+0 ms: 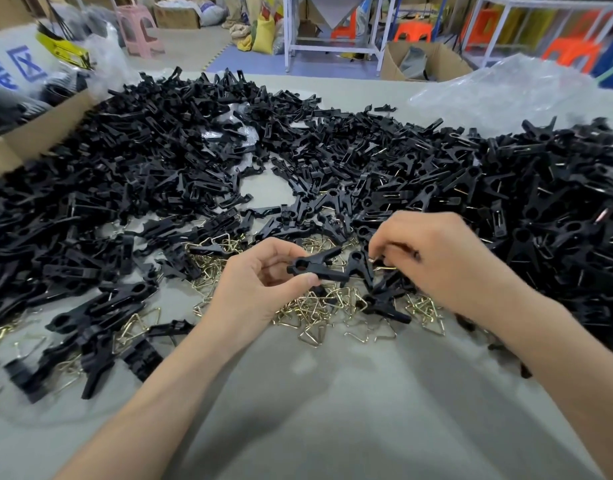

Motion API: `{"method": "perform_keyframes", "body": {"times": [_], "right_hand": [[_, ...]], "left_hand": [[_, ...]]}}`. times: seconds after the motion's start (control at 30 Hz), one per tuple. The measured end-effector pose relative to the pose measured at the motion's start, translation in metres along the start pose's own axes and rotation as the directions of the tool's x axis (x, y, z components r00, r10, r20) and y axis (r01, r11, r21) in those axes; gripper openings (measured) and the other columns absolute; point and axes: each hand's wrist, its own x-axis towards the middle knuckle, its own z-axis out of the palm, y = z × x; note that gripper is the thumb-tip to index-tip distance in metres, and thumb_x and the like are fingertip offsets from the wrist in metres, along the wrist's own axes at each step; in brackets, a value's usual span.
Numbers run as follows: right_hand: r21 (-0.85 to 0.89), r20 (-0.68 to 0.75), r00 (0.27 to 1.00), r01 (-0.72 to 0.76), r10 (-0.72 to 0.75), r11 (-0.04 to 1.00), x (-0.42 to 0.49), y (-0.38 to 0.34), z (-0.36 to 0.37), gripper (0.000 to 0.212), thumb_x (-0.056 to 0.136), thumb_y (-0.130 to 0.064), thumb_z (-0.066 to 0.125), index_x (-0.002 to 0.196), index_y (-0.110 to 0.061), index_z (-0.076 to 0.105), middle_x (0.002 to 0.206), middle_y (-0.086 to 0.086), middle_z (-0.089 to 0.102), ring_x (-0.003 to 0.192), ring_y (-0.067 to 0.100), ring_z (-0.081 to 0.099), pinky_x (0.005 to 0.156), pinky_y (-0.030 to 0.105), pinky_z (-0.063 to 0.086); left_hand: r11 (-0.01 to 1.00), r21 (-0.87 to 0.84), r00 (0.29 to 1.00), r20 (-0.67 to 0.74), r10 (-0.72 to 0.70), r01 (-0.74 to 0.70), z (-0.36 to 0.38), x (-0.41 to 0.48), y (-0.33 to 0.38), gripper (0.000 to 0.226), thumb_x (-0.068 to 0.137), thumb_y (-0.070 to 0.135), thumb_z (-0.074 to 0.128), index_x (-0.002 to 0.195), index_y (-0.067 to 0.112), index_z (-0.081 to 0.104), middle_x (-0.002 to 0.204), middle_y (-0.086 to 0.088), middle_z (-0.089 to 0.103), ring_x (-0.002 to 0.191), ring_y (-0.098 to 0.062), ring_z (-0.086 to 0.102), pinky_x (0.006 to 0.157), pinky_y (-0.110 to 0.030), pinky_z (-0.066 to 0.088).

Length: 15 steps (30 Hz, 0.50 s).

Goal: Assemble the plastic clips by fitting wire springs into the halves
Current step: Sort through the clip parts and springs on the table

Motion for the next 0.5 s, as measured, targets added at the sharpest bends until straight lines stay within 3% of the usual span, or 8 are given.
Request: {"method": "perform_keyframes", "body": {"times": [0.07,0.17,0.3,0.5], "right_hand": [[0.329,-0.100,0.982,-0.117,0.158,0.937,-0.003,0.002,-0.003,0.023,0.083,0.003,0.065,0.083,-0.019,0.071,0.077,-0.006,0.070,0.073,0.007,0.066,0.072,0.020,0.053],[0.725,-0.039,0.941,-0.205,0.336,0.657,-0.011,-0.005,0.008,0.020,0.083,0.003,0.067,0.087,-0.017,0.069,0.077,0.000,0.073,0.073,0.011,0.071,0.071,0.015,0.052],[0.864,-0.089,0.902,-0.141,0.422,0.483,-0.019,-0.012,0.026,0.020,0.081,0.007,0.065,0.088,-0.012,0.066,0.080,-0.004,0.069,0.074,0.014,0.071,0.071,0.016,0.052],[0.890,-0.174,0.895,-0.035,0.410,0.454,-0.020,-0.019,0.030,0.020,0.081,0.007,0.065,0.090,-0.011,0.065,0.077,-0.002,0.066,0.071,0.017,0.071,0.068,0.017,0.052]], "left_hand": [[1.000,-0.005,1.000,0.012,0.011,-0.011,0.001,-0.001,0.002,0.022,0.065,0.022,0.076,0.086,0.023,0.068,0.082,0.001,0.075,0.066,-0.006,0.065,0.060,-0.012,0.048],[0.997,-0.071,0.999,0.035,0.024,-0.022,0.002,-0.002,0.003,0.025,0.067,0.016,0.073,0.090,0.017,0.064,0.083,-0.001,0.075,0.069,-0.007,0.068,0.061,-0.010,0.047],[0.987,-0.159,0.999,0.045,-0.007,0.014,0.004,-0.002,0.003,0.027,0.067,0.010,0.073,0.091,0.014,0.064,0.088,-0.005,0.075,0.079,-0.016,0.072,0.068,-0.014,0.051],[0.947,-0.310,0.995,0.087,-0.053,0.078,0.008,-0.002,0.001,0.025,0.069,0.000,0.074,0.087,0.016,0.068,0.090,-0.009,0.075,0.078,-0.020,0.072,0.074,-0.020,0.053]]}}
